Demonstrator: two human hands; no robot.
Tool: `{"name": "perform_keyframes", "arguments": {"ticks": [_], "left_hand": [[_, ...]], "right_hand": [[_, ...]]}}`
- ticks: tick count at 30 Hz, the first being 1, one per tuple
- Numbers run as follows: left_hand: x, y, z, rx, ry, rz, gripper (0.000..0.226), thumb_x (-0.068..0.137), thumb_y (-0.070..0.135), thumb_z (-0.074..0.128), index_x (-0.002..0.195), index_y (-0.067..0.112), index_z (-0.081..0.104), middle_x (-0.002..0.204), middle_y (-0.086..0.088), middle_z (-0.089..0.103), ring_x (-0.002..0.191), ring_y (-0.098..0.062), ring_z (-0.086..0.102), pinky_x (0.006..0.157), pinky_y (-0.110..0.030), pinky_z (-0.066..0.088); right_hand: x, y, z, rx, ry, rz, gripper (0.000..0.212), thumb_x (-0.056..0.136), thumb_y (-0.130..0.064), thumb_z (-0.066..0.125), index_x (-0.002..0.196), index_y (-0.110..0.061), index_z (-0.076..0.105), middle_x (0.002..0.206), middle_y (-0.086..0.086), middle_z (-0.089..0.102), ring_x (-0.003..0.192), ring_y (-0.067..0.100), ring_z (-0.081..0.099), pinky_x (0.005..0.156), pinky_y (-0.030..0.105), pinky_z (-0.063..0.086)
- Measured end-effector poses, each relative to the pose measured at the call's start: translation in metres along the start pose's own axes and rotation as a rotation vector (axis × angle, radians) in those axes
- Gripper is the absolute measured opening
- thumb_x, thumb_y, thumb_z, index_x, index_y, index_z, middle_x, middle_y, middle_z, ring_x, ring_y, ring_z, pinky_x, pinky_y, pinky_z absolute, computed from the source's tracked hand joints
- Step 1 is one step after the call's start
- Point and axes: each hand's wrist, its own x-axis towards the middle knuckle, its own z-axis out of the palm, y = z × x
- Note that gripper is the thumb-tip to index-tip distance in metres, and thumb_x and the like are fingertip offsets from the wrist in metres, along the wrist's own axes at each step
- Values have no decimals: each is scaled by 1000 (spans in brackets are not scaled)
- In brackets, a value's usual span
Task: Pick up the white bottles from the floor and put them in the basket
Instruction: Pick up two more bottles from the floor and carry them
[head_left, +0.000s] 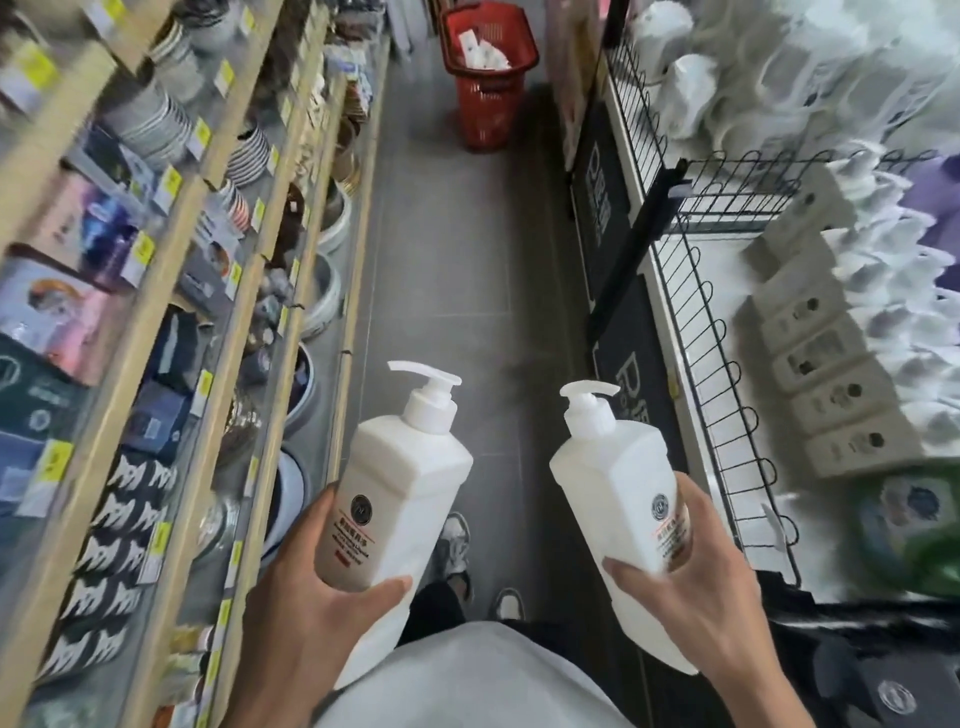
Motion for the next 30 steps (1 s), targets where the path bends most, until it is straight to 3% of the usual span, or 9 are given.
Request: {"name": "perform_keyframes", "arguments": {"ticks": [3,7,11,15,19,21,25,28,30], "left_hand": [[41,6,-6,-30,-17,18,98,39,57,81,122,77,34,121,24,62,108,-13,62,95,-48,52],[91,18,-22,-25,-24,37,105,50,37,95,130,64,32,123,19,63,109,-14,64,95,-46,52],[147,27,-40,-33,-38,74,103,43,52,87,132,61,35,118,25,63,106,-14,65,94,-46,54],[197,37,-53,-7,-42,133,102,53,38,93,132,66,35,119,25,59,108,-15,62,93,-42,50],[239,52,-63,-12,-2,131,104,59,28,94,143,49,36,121,17,60,107,-17,61,89,-40,49],[262,58,-66,-13,1,123,106,59,32,95,146,47,35,123,14,60,107,-19,60,90,-41,49],[307,83,-67,9,36,90,111,51,49,88,147,44,34,132,7,61,111,-21,60,96,-49,51],[337,102,-63,-29,27,74,112,48,54,83,146,51,30,126,10,62,107,-20,62,92,-47,52],[357,115,-60,-42,21,46,105,45,58,80,139,64,32,120,16,63,103,-17,64,89,-45,53]], "right_hand": [[37,-24,10,-45,-12,-31,95,61,-35,90,126,-63,27,103,-34,54,85,-2,59,82,36,50],[77,-61,23,-78,-1,-47,93,62,-36,89,132,-55,31,113,-28,55,90,7,60,84,39,52],[115,-99,38,-123,-8,-113,92,63,-37,88,133,-53,31,116,-27,55,93,10,60,82,37,52],[147,-128,50,-120,-1,-110,93,64,-35,89,132,-56,30,116,-28,54,91,5,58,82,32,47],[181,-151,58,-106,3,-90,92,63,-36,89,126,-62,27,108,-42,50,87,-16,54,80,28,44],[203,-162,60,-105,-13,-81,93,63,-37,89,128,-62,26,109,-45,48,86,-18,53,80,29,44],[253,-179,61,-92,-21,-73,93,63,-37,88,134,-55,31,111,-30,57,87,-12,55,78,30,44],[296,-188,62,-69,-31,-104,92,63,-36,89,135,-53,34,112,-27,58,87,-8,58,80,32,47],[326,-195,60,-67,-59,-108,93,63,-36,89,136,-52,33,113,-26,57,87,1,59,82,35,48]]}}
